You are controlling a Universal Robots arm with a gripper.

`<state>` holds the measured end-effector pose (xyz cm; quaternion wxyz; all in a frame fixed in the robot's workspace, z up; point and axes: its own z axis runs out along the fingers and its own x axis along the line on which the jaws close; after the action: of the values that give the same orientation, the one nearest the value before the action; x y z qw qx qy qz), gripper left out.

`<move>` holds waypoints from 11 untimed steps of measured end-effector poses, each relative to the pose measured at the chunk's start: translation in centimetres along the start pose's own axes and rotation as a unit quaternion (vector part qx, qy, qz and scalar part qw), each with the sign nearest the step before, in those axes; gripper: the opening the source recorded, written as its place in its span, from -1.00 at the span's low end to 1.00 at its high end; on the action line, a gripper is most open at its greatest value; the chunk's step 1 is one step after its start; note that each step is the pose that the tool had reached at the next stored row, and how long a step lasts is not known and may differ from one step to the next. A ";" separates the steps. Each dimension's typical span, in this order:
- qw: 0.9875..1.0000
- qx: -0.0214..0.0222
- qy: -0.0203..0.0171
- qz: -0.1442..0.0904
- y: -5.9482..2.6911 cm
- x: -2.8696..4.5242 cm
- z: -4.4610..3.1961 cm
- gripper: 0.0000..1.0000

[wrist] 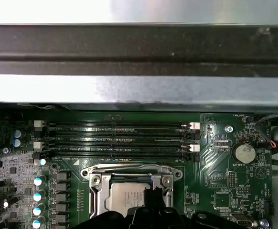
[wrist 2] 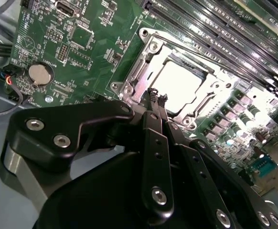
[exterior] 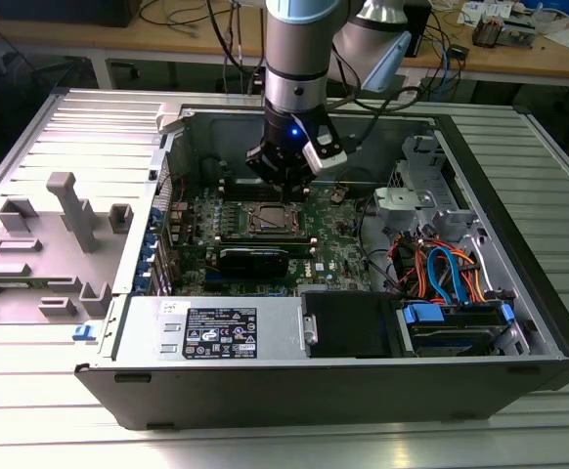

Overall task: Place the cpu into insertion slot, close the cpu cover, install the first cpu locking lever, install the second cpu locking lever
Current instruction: 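Install the second cpu locking lever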

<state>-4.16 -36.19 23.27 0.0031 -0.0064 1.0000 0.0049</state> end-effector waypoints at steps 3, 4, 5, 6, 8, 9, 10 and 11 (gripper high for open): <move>1.000 0.000 0.000 0.000 -0.01 0.00 -0.26 -0.79; 1.000 0.000 0.000 0.000 -0.01 0.00 -0.25 -0.79; 1.000 0.000 0.000 0.000 -0.04 -0.01 -0.26 -0.79; 1.000 0.000 0.000 0.000 -0.14 -0.01 -0.27 -0.79; 1.000 0.000 0.000 0.000 -0.48 0.00 -0.27 -0.79; 1.000 0.000 0.000 0.000 -0.60 0.00 -0.27 -0.79; 1.000 0.000 0.000 0.000 -0.65 0.01 -0.39 -0.79; 1.000 0.000 0.000 0.000 -0.70 0.00 -0.67 -0.79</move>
<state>-4.16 -36.90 23.94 0.0031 -0.0064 1.0000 0.0052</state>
